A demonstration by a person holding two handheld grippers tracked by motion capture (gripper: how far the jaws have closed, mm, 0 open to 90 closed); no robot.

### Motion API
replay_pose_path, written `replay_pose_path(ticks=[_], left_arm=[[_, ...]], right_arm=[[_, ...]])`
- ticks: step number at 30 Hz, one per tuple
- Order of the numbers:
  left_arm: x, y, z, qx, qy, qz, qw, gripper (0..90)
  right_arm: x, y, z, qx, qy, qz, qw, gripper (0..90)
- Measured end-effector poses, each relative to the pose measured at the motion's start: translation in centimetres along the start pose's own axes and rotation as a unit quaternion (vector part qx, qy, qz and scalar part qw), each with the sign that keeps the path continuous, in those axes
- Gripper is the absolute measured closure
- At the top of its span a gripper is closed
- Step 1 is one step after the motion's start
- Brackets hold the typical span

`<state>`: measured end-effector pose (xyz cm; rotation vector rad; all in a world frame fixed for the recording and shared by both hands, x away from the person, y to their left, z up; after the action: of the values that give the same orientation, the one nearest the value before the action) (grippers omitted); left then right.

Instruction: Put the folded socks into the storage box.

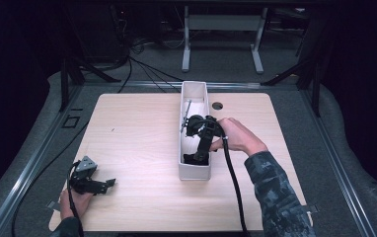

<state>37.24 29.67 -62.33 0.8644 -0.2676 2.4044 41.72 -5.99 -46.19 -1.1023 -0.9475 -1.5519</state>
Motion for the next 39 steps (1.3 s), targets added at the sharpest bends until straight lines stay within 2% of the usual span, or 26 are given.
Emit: replay_pose_path(ticks=[9, 16, 21, 27, 39], left_arm=[[0.0, 0.0, 0.0, 0.000, 0.000, 0.000, 1.0000, 0.4], [0.0, 0.0, 0.0, 0.000, 0.000, 0.000, 1.0000, 0.4], [0.0, 0.0, 0.0, 0.000, 0.000, 0.000, 1.0000, 0.4], [0.0, 0.0, 0.0, 0.000, 0.000, 0.000, 1.0000, 0.4], [0.0, 0.0, 0.0, 0.000, 0.000, 0.000, 1.0000, 0.4]], right_arm=[[2.6, 0.3, -2.1, -0.016, 0.013, -0.017, 0.9996, 10.1], [4.1, 0.6, -4.6, -0.034, 0.013, -0.031, 0.9989, 6.5], [4.9, 0.9, -6.8, -0.055, 0.016, -0.038, 0.9976, 4.5], [5.1, 1.2, -9.4, -0.075, 0.011, -0.048, 0.9960, 3.6], [4.9, 1.7, -14.2, -0.123, 0.020, -0.064, 0.9902, 3.3]])
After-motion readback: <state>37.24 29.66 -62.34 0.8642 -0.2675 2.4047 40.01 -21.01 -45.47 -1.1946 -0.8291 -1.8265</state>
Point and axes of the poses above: each handheld gripper's, and its own axes: x roughly backward along the jaws, z roughly out of its top, y roughly to its right, the point moved 7 cm from there along -x, roughly forward along the jaws, and after that the axes turned 5 degrees about y, right-handed, at the moved point
